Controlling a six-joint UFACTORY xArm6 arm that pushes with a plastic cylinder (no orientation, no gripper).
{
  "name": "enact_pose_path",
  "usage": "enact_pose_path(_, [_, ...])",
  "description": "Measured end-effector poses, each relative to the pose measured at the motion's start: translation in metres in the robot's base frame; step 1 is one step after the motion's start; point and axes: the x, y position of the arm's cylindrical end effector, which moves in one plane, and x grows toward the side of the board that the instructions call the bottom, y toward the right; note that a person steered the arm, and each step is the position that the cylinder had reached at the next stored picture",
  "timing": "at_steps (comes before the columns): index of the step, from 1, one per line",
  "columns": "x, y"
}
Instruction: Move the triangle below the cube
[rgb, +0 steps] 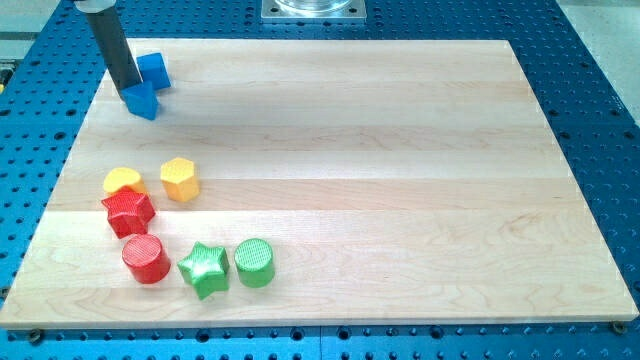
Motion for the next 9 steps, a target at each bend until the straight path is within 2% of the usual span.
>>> enact_pose_path(2, [0.01, -0.058])
enact_pose_path(3, [0.055, -0.047])
enact_pose_path(4, [0.07, 0.019])
enact_pose_path(5, [0.067, 0.066])
enact_pose_path(6, [0.06, 0.103])
enact_pose_path(7, [0.026, 0.121])
enact_pose_path(8, [-0.016, 0.096])
enact_pose_path(9, [-0.032, 0.084])
